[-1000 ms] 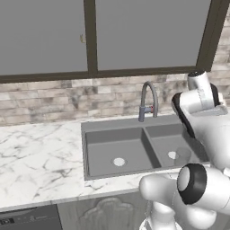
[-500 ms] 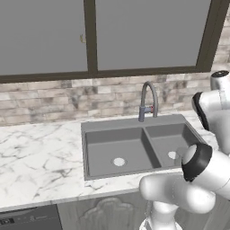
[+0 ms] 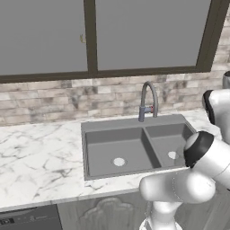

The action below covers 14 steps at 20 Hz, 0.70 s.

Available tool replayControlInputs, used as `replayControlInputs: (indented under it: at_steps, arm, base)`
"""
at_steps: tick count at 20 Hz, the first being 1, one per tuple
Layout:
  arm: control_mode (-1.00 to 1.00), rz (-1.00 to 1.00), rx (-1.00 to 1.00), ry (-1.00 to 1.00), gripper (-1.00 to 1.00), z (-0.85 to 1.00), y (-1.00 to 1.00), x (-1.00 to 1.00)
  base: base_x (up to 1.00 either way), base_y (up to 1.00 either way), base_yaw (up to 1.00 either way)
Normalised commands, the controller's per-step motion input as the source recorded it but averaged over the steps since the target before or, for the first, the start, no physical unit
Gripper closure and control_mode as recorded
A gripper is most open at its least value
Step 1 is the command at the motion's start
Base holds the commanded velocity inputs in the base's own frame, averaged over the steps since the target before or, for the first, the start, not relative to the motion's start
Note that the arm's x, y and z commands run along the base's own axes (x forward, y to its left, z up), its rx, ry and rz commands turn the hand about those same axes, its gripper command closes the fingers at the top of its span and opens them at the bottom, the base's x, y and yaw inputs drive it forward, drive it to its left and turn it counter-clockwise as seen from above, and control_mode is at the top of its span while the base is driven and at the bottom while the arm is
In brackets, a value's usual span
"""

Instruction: Move any existing items from the left basin to the right basin for drying. Then move the cup from the counter to the left basin of the sink for washing.

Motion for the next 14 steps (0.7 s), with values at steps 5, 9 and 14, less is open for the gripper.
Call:
replayControlInputs:
  at_steps: [5,9,14]
  arm:
    - [-1.0,0.14,0.0,0.0,-1.0,-0.2,-0.22,-0.06]
    - [-1.0,0.13,0.0,0.0,-1.0,-0.33,-0.34,0.0]
    - [-1.0,0.12,0.0,0.0,-1.0,-0.29,-0.27,0.0]
  base:
    - [0.0,0.0,0.0]
    - [0.0,0.0,0.0]
    - [0.0,0.0,0.0]
